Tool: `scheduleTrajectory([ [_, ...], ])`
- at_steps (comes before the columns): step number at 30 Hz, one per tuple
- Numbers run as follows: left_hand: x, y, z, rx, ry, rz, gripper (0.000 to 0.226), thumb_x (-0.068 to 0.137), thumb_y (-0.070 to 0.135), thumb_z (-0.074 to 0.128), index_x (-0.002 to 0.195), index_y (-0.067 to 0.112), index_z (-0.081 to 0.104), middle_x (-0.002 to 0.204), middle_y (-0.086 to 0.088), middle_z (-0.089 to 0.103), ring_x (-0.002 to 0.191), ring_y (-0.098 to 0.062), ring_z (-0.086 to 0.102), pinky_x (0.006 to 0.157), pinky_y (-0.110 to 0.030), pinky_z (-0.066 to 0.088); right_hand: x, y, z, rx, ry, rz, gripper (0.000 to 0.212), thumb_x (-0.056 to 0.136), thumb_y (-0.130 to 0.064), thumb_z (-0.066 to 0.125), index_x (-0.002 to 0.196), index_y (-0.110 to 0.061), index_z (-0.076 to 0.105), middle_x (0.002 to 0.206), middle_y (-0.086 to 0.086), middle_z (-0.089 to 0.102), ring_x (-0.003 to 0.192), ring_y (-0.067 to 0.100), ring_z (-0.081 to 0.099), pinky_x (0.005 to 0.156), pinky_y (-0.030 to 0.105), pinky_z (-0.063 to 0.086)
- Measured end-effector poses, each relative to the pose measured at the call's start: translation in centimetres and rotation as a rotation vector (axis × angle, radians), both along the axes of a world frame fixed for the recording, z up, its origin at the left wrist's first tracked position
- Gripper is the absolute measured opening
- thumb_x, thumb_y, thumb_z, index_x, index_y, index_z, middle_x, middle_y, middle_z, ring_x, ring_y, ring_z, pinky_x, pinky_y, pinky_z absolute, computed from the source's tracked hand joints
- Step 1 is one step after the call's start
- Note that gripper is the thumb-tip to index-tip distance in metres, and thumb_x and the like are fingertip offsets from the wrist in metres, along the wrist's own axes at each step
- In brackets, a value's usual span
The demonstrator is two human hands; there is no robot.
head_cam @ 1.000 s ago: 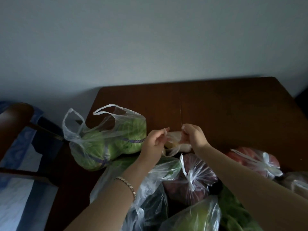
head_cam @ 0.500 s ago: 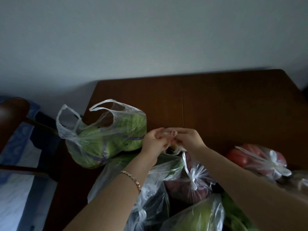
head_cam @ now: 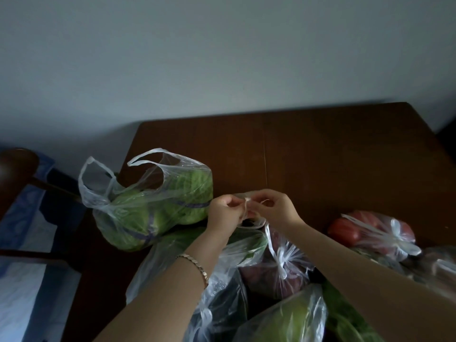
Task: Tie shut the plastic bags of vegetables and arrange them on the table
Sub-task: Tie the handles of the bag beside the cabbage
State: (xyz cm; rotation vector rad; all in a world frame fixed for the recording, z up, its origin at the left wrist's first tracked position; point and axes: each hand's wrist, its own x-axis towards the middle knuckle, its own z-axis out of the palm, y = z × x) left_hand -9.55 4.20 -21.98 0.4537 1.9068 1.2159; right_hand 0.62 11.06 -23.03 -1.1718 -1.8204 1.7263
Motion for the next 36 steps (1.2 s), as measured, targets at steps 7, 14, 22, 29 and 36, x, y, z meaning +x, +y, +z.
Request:
scheduleTrajectory([
  [7, -0.3, -1.3, -0.4, 0.067, 0.140, -0.310, 0.013, 0.080, 0.013, 0.069, 0.070, 0.019, 0.062, 0.068, 0.003, 0.061, 0.061, -0.002, 0.055, 0.060, -0.010, 0.044, -1.2, 1.0, -1.4, -0.373, -0.143, -0.407, 0.006, 0.083, -0.006, 0.058, 0.089, -0.007, 0.061, 0.062, 0.005, 0.055, 0.049, 0.015, 0.050, 0.047, 0.025, 0.044],
  [14, -0.1, -1.2, -0.7, 0.116, 0.393, -0.215, 0.023, 0.079, 0.004, 0.068, 0.065, 0.019, 0.057, 0.062, 0.009, 0.055, 0.054, 0.003, 0.052, 0.056, -0.006, 0.040, -1.0, -0.1, -1.1, 0.092, -0.301, -0.072, 0.011, 0.071, -0.009, 0.072, 0.081, -0.007, 0.072, 0.073, 0.002, 0.065, 0.066, 0.011, 0.056, 0.053, 0.013, 0.040],
  [22, 0.0, -0.7, -1.3, 0.099, 0.441, -0.146, 0.023, 0.082, 0.001, 0.062, 0.069, 0.018, 0.055, 0.068, 0.008, 0.055, 0.066, -0.009, 0.053, 0.059, -0.005, 0.040, 1.0, -0.5, -0.3, 0.102, -0.147, 0.088, 0.015, 0.084, -0.009, 0.060, 0.092, -0.011, 0.073, 0.073, -0.002, 0.068, 0.052, -0.010, 0.056, 0.050, 0.003, 0.039],
  [29, -0.1, -0.3, -1.1, 0.081, 0.380, -0.084, 0.010, 0.083, 0.003, 0.063, 0.076, 0.009, 0.059, 0.067, 0.009, 0.055, 0.063, 0.000, 0.052, 0.055, -0.002, 0.041, 1.7, -0.6, -0.2, 0.075, 0.019, 0.095, 0.028, 0.076, -0.004, 0.070, 0.081, -0.032, 0.067, 0.079, -0.006, 0.069, 0.072, -0.002, 0.066, 0.074, 0.017, 0.054],
  [36, 0.1, -0.2, -1.2, 0.011, 0.225, -0.024, 0.012, 0.081, 0.010, 0.068, 0.073, 0.016, 0.061, 0.074, 0.002, 0.062, 0.068, -0.008, 0.057, 0.057, -0.010, 0.044, 1.7, -0.3, -0.9, 0.075, 0.031, -0.017, 0.026, 0.075, 0.006, 0.068, 0.074, -0.020, 0.073, 0.068, -0.016, 0.067, 0.064, -0.006, 0.064, 0.065, 0.010, 0.052],
])
